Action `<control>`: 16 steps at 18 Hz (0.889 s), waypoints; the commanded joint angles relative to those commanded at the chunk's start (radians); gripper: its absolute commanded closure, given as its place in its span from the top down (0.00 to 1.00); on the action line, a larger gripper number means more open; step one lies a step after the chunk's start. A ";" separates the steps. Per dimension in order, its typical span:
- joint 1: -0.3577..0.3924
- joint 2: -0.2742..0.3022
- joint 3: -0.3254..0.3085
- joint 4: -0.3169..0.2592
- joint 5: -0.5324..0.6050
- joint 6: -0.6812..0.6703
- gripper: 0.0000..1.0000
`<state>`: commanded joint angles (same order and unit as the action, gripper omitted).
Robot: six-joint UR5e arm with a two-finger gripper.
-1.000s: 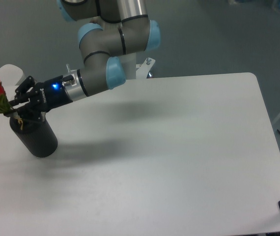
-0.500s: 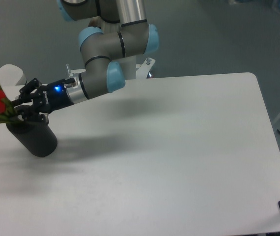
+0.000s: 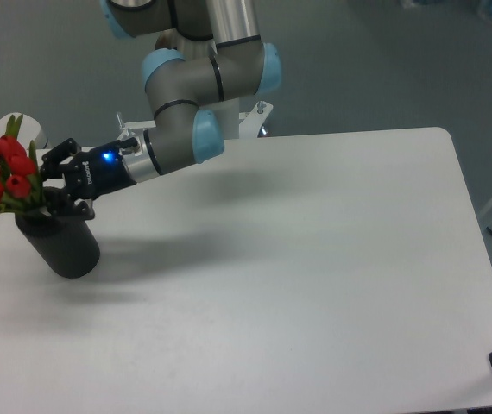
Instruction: Insert the flowers into the vase
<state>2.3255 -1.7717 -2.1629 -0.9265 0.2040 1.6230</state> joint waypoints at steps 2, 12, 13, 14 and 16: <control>0.044 0.008 0.001 -0.002 -0.003 -0.009 1.00; 0.219 0.034 0.079 -0.008 0.009 -0.046 1.00; 0.224 0.031 0.102 -0.009 0.012 -0.064 1.00; 0.235 0.029 0.126 -0.009 0.020 -0.087 1.00; 0.264 0.018 0.182 -0.011 0.069 -0.121 1.00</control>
<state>2.5892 -1.7533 -1.9806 -0.9373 0.2727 1.5019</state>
